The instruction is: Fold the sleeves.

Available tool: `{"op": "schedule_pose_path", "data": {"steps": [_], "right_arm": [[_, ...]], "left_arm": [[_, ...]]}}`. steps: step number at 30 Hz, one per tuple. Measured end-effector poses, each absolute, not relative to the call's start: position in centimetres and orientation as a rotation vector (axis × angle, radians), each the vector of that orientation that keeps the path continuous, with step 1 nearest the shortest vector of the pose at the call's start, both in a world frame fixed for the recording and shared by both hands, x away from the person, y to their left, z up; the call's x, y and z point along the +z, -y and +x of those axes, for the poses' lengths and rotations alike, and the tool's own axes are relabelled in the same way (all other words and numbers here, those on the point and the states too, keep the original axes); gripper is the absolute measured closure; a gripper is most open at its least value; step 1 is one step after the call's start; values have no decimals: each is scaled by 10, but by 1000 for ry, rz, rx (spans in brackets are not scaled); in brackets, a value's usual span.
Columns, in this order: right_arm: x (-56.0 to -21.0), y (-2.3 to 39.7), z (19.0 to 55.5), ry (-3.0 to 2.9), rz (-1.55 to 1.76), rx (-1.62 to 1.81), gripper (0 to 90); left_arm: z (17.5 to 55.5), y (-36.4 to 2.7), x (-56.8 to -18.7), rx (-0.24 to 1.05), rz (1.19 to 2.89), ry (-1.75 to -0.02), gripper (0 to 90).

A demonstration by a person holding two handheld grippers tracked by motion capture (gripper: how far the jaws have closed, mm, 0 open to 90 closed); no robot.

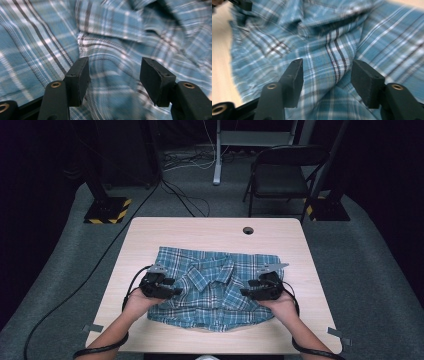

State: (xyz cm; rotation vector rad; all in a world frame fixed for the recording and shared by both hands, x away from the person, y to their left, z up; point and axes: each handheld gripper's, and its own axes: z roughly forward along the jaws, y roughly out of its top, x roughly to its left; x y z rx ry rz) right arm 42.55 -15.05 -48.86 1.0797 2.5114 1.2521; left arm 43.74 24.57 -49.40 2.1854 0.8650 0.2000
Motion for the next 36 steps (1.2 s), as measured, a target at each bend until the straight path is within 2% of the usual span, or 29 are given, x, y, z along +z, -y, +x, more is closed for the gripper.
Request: {"op": "schedule_pose_path", "data": {"steps": [3, 4, 8, 9, 12, 15, 24, 32, 34, 36], "right_arm": [[-501, 142, 437, -2543, 1134, 1219, 412], [-503, 140, 440, -2553, 1154, 1218, 443], [-509, 137, 440, -2604, 1089, 1232, 749], [-509, 136, 438, -2600, 1056, 1229, 796], [-504, 136, 432, -2584, 1004, 1234, 871], [-493, 137, 424, -2569, 947, 1252, 883], [-456, 158, 396, -2490, 830, 1336, 887], [-456, 176, 364, -2502, 803, 1331, 887], [-461, 179, 358, -2528, 816, 1335, 881], [-470, 179, 353, -2574, 823, 1280, 852]], "left_arm": [[445, -244, -504, 157, 2188, -880, 429], [446, -244, -506, 133, 2183, -882, 461], [443, -240, -512, 139, 2192, -842, 647], [441, -239, -511, 147, 2191, -831, 686], [436, -239, -504, 189, 2189, -791, 779], [430, -241, -492, 228, 2157, -763, 822], [403, -263, -457, 248, 2039, -707, 839], [373, -266, -466, 221, 2085, -679, 824], [370, -264, -476, 187, 2120, -686, 784], [370, -263, -484, 167, 2147, -708, 674]]}}
